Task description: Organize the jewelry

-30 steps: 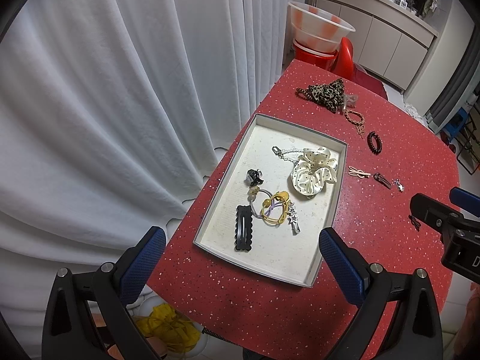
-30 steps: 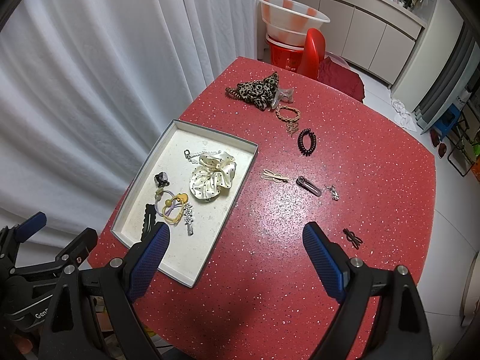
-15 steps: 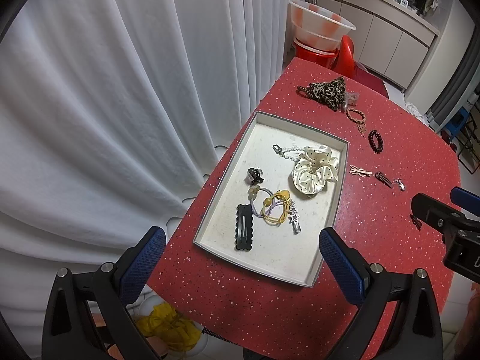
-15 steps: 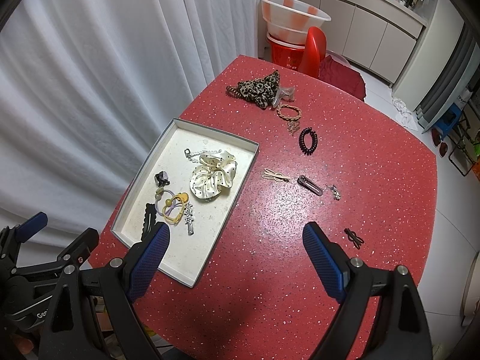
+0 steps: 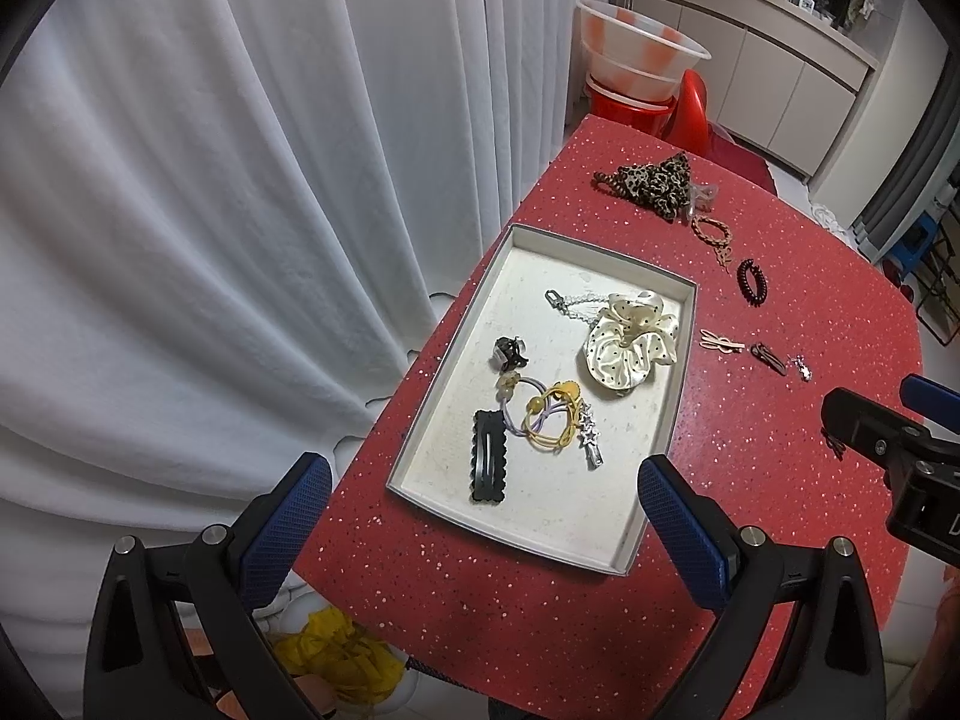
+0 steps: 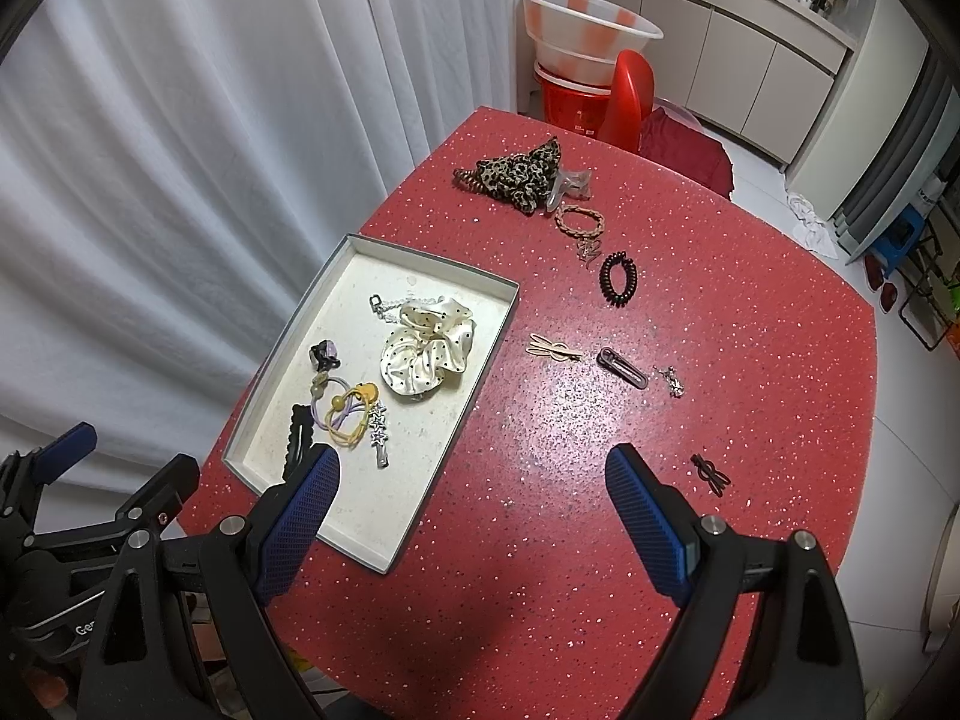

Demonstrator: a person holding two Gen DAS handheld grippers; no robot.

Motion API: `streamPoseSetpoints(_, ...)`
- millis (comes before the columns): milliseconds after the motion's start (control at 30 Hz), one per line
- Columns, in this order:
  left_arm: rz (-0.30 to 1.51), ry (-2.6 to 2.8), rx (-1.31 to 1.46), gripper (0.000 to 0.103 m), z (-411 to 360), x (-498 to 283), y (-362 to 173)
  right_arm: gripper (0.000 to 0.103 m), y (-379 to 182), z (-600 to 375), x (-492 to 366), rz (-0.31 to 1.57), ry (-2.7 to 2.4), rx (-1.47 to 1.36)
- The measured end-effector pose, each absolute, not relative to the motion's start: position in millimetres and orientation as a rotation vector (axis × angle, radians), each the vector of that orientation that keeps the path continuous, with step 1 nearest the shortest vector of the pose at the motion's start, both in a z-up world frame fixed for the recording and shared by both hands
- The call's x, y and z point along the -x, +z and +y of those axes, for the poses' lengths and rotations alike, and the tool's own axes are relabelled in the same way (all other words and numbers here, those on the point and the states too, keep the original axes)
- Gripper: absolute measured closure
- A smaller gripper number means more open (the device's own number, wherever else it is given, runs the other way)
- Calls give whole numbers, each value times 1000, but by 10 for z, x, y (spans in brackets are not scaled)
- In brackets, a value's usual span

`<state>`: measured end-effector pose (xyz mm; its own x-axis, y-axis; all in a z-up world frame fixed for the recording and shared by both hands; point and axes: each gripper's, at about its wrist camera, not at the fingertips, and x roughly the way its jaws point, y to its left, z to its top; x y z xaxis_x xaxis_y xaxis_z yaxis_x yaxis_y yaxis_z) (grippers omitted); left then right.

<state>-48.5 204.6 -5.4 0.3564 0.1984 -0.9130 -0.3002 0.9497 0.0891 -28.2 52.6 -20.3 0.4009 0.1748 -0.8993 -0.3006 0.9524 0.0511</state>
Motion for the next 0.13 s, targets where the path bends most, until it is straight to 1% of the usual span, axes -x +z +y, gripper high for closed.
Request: streamPoseSetpoints(133,1166,322,100,1,2047,479,-58,11,-200,511,273,1120,303,127)
